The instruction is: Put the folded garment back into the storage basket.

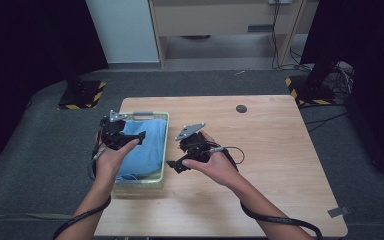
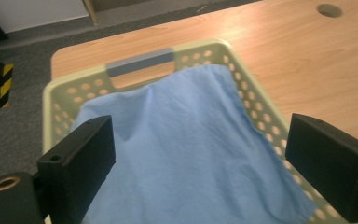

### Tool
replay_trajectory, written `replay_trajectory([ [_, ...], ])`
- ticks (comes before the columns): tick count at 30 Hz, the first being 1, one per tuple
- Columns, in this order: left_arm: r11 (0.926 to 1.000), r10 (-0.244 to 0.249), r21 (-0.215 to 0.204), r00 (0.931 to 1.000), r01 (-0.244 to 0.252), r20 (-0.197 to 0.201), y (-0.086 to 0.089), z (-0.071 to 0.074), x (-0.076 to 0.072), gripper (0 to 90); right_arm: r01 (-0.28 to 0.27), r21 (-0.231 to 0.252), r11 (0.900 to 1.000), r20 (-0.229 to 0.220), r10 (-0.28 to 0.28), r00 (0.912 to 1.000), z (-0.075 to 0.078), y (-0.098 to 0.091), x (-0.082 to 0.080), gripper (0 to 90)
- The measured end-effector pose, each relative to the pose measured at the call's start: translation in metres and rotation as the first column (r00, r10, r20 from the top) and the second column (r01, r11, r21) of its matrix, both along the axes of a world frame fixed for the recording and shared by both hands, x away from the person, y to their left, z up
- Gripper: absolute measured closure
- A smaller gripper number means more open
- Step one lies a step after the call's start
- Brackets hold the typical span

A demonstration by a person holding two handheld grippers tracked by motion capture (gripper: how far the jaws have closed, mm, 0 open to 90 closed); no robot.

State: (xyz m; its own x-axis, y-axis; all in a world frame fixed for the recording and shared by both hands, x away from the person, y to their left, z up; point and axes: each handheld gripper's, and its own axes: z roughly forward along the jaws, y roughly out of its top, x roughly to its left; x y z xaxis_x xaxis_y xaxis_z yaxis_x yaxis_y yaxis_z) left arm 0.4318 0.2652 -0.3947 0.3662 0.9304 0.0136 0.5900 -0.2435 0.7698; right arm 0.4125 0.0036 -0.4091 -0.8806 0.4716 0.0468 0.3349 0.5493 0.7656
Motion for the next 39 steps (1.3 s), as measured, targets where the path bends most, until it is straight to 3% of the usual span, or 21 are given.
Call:
replay_trajectory([
  [11,0.9978,-0.064,-0.015,0.9978,0.064,0.017,-0.033,0.007,-0.018,6.2,0.002,0.017,0.9999,0.024,-0.003,0.9997,0.011,-0.038,-0.001,3.8],
  [18,0.9941,-0.108,0.006,0.9940,0.108,0.019,-0.056,0.004,-0.027,5.5,0.011,0.047,0.9988,0.019,-0.012,0.9997,0.010,-0.060,-0.002,3.8],
  [24,0.9869,-0.159,0.031,0.9870,0.158,0.024,-0.079,0.005,-0.038,5.4,0.028,0.056,0.9980,0.016,-0.029,0.9995,0.005,-0.078,-0.008,3.8],
  [37,0.9675,-0.250,0.047,0.9681,0.248,0.021,-0.126,-0.005,-0.041,5.4,0.115,0.055,0.9918,-0.003,-0.115,0.9933,-0.011,-0.127,-0.018,3.9],
  [39,0.9628,-0.263,0.070,0.9644,0.261,0.024,-0.134,-0.007,-0.041,5.5,0.129,0.056,0.9900,-0.004,-0.129,0.9916,-0.014,-0.134,-0.019,3.9],
])
